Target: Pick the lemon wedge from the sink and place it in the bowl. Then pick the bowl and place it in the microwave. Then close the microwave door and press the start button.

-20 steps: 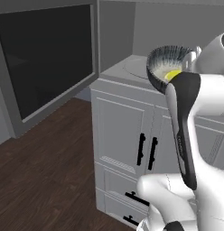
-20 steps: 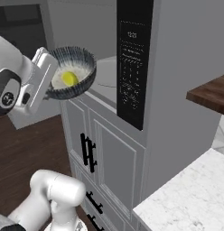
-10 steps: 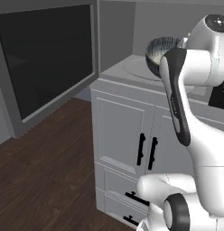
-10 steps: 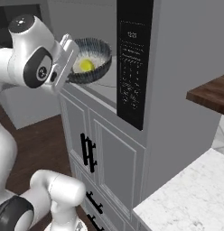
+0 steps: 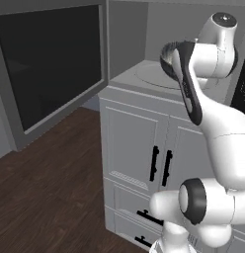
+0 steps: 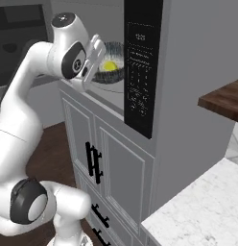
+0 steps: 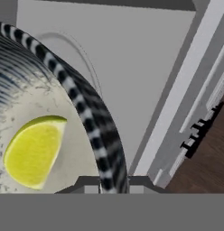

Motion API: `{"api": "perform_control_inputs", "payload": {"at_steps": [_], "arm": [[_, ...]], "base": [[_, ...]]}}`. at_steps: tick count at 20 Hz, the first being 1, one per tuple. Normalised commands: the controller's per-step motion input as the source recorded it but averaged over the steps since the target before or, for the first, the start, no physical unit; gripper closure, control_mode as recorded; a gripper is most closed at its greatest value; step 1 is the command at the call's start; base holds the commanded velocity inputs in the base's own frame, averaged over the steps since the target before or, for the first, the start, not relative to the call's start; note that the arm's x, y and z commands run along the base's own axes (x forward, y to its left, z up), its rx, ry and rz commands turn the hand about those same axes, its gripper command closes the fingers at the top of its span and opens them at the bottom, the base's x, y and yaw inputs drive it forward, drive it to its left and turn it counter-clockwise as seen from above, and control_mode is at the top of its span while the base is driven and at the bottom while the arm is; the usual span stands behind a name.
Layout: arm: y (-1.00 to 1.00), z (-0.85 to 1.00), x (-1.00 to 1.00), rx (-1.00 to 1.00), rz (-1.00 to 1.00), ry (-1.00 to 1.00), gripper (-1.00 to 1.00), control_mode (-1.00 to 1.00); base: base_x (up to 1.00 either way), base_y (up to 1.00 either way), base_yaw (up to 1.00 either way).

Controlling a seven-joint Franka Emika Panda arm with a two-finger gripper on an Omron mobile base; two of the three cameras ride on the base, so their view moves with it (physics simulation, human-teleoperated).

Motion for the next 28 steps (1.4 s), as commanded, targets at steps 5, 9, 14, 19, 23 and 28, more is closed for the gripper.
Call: {"api": "perform_control_inputs", "payload": {"at_steps": [5,9,14,19,23,28], "arm": [[-0.07,-0.54,0.4,0.0,0.0,0.0,1.0,-1.0],[-0.1,-0.48,0.31,0.0,0.0,0.0,1.0,-1.0],[-0.11,-0.17,0.54,0.0,0.0,0.0,1.0,-1.0],[0.0,-0.08,0.37,0.0,0.0,-0.08,-1.0,-1.0],[0.0,0.0,0.0,0.0,0.0,-0.26,-1.0,-1.0],[0.18,0.03,-0.2,0.0,0.0,-0.41,-1.0,-1.0]], "base": [[0.0,0.0,0.0],[0.0,0.0,0.0],[0.0,0.0,0.0],[0.0,0.0,0.0],[0.0,0.0,0.0],[0.0,0.0,0.0]]}}
